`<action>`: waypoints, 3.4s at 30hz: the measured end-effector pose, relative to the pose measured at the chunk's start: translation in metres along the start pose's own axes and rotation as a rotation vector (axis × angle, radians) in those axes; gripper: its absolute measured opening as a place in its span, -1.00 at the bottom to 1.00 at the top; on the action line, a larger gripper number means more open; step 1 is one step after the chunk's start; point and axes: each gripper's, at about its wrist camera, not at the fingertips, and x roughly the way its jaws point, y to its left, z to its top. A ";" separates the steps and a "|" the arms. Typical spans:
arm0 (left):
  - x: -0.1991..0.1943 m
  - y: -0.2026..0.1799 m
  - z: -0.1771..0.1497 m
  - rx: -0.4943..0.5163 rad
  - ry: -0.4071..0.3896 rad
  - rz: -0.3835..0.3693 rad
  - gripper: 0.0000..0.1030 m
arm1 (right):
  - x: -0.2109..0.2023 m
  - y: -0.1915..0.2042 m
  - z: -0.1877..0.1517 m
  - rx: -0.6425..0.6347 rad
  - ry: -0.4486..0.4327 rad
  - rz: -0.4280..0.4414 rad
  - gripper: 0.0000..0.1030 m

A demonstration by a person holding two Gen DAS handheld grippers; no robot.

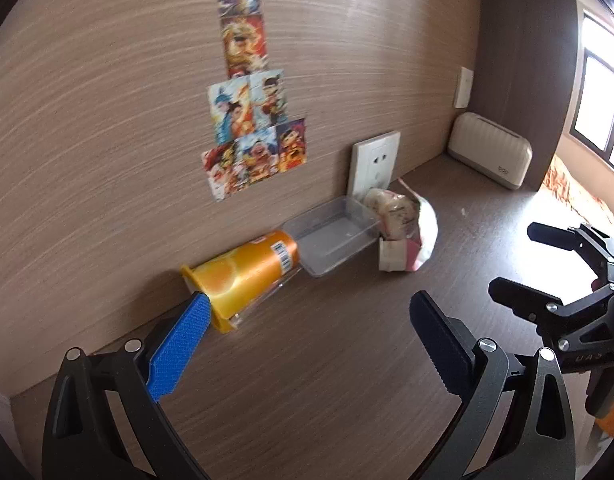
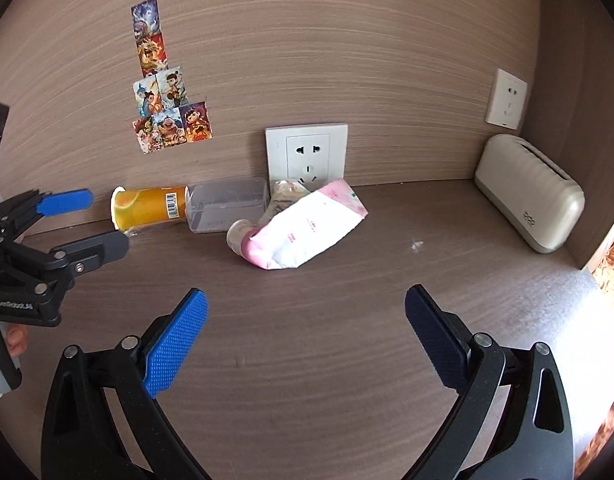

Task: Collect trash
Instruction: 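Grasp the orange can with the left gripper while the right grasps the pink-white bag, then carry the orange can and pink-white bag with both grippers over the white bin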

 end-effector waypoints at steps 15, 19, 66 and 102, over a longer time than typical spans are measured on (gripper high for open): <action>0.055 0.036 0.000 -0.075 0.101 -0.121 0.88 | 0.072 -0.016 0.029 0.229 0.088 0.025 0.91; 0.072 0.029 0.002 -0.065 0.143 -0.171 0.70 | 0.096 -0.034 0.027 0.368 0.148 0.104 0.90; -0.019 -0.041 0.017 0.003 0.042 -0.228 -0.62 | -0.020 -0.050 -0.016 0.361 0.008 0.164 -0.17; 0.010 -0.517 -0.182 0.491 0.376 -0.825 -0.61 | -0.232 -0.267 -0.355 0.804 0.213 -0.313 -0.17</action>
